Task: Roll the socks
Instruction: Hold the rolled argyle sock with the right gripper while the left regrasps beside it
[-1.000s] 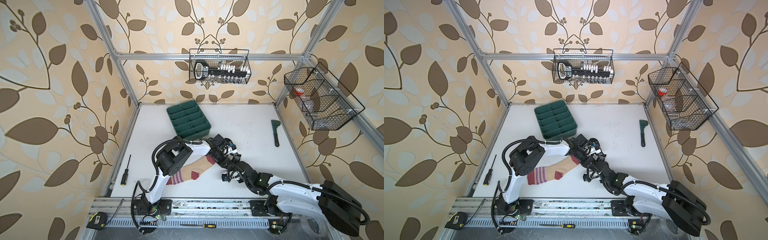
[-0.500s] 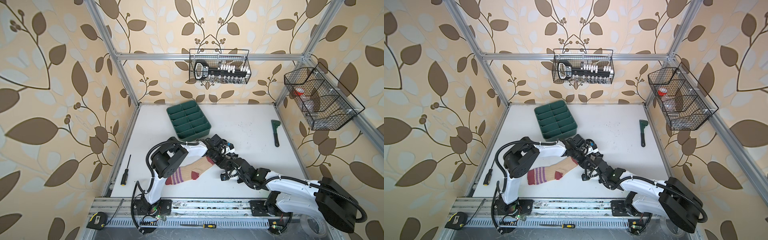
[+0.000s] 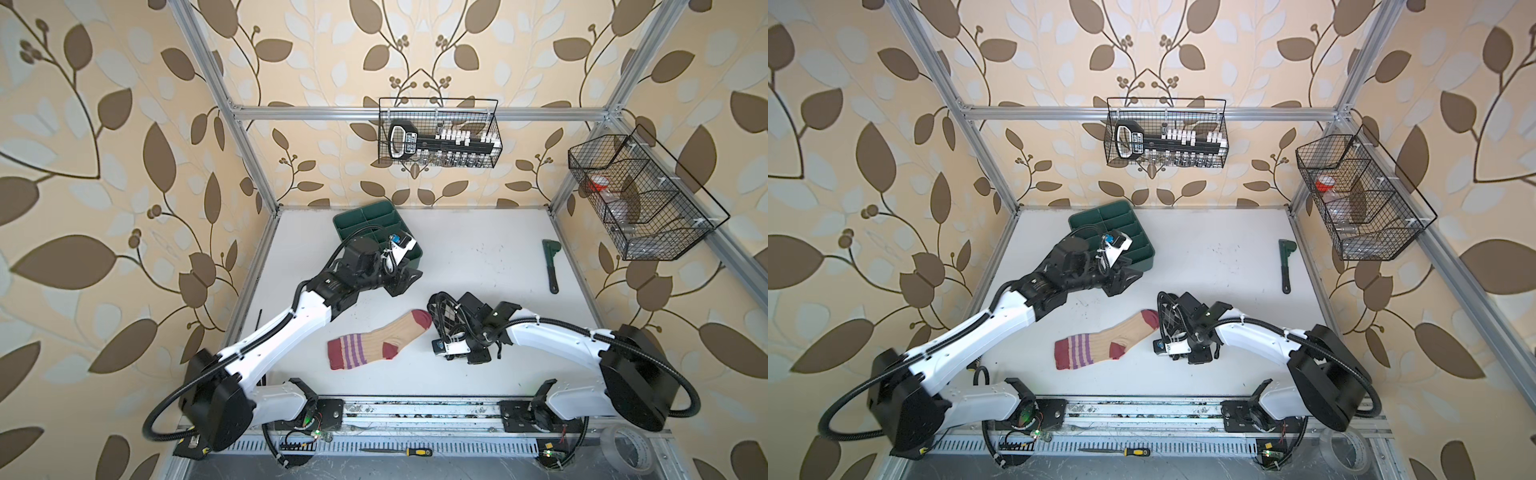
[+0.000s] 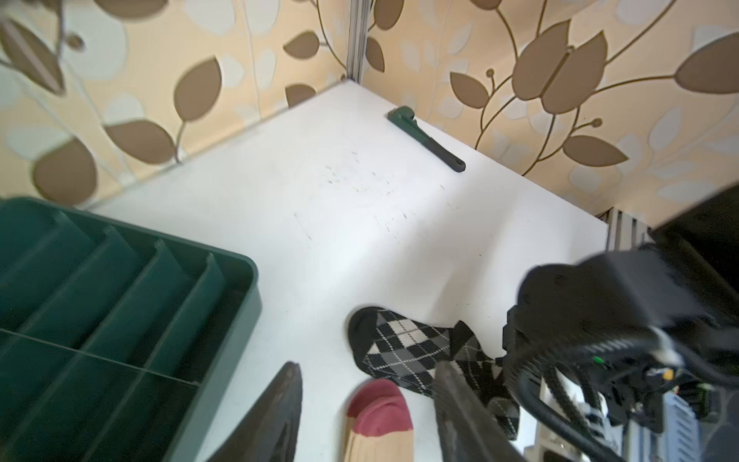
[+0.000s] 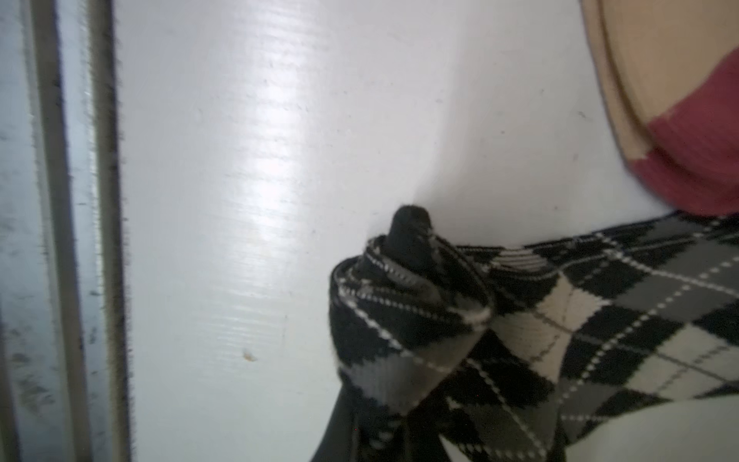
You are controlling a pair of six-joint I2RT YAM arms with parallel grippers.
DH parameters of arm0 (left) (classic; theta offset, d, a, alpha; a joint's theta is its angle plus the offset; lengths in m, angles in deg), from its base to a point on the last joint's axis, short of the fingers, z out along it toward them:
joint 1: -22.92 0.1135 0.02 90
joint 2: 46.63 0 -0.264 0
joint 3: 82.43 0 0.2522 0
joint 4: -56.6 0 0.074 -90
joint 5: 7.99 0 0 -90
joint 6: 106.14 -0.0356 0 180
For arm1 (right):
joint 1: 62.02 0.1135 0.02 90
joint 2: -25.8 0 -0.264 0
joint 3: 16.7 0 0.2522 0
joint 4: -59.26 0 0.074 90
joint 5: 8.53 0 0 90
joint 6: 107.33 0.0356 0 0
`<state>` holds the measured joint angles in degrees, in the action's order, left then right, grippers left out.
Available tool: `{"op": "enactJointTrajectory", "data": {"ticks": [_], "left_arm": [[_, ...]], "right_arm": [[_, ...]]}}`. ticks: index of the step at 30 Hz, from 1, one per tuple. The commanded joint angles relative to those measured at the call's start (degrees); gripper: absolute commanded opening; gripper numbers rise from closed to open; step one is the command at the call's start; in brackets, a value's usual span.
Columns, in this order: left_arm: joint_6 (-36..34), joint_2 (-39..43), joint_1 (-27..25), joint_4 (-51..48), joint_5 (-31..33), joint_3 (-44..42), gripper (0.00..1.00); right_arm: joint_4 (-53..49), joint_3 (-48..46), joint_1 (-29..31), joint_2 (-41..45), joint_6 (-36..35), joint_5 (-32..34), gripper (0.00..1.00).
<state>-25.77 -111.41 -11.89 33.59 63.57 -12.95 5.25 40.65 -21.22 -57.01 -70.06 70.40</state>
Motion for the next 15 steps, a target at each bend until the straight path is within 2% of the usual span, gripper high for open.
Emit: {"op": "enactJointTrajectory", "data": {"ticks": [1, 4, 6, 11, 13, 15], "left_arm": [[-12.49, 9.12, -0.75, -4.3, 1.39, -3.37, 0.58], [-21.8, 16.86, -3.25, -8.61, -1.94, -6.2, 0.61], [-28.82, 20.36, -7.66, -11.09, -1.12, -8.57, 0.64], [-39.57, 21.0, -22.81, -13.83, 15.35, -14.08, 0.69], [-42.23, 19.62, -28.7, -11.6, 22.54, -16.85, 0.71], [-45.26, 17.96, -34.94, -5.41, 29.77, -20.72, 0.74]], "right_arm": [[-9.0, 3.77, -1.89, -4.94, 1.14, -9.53, 0.0], [-12.95, 7.81, -3.68, -10.69, 1.25, -12.75, 0.0], [-14.87, 10.44, -5.28, -13.92, 1.13, -15.29, 0.0], [-17.38, 15.07, -8.48, -20.07, 0.74, -17.68, 0.0], [-17.67, 15.83, -9.16, -21.38, 0.68, -18.39, 0.0], [-17.48, 15.92, -9.61, -22.4, 0.61, -18.92, 0.0]]}}
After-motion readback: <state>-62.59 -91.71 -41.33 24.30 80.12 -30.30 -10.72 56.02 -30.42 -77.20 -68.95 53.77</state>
